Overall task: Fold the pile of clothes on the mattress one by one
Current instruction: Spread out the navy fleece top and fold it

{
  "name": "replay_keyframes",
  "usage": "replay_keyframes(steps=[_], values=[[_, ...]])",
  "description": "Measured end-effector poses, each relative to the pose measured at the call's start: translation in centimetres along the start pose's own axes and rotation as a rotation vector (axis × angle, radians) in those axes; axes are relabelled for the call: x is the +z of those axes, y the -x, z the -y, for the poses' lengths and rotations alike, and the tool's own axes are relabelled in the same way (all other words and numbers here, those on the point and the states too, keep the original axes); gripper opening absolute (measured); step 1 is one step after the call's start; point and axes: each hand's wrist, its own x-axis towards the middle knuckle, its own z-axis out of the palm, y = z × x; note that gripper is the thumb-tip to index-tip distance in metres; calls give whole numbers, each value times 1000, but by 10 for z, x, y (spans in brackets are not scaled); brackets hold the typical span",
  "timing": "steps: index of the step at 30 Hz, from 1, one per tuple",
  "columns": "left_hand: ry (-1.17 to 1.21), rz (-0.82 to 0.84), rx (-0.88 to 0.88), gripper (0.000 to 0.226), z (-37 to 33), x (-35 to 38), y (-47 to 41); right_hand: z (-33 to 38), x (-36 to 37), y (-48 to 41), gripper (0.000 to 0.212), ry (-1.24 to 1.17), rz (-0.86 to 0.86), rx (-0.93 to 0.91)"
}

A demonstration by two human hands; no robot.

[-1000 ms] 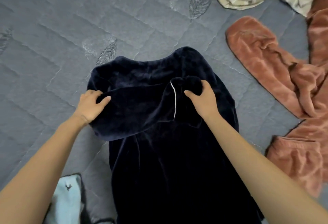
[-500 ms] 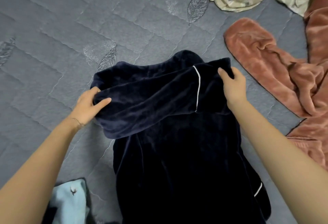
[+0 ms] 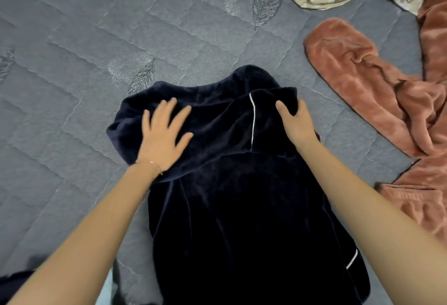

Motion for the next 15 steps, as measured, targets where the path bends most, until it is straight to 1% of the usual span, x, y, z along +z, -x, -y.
replay_keyframes(steps=[2,4,6,8,10,12,14,15], values=[[-14,54,100,58,-30,10,0,-4,-4,2,48,24,-17,-24],[8,85,140,57,-61,19,0,-10,-10,5,47,48,-55,-67],[56,82,190,58,-94,25,-1,-17,-20,7,48,154,-109,-102],[48,66,283,58,-126,31,-5,-30,-32,7,47,331,-149,-68],[-27,111,347,59,-148,37,-11,-45,-46,7,44,408,-125,-3],[-46,216,271,59,-158,42,-17,-59,-58,8,39,374,-66,19],[13,345,153,58,-162,45,-21,-66,-66,13,35,279,-9,64],[12,381,126,57,-164,45,-21,-67,-69,16,32,233,25,101]])
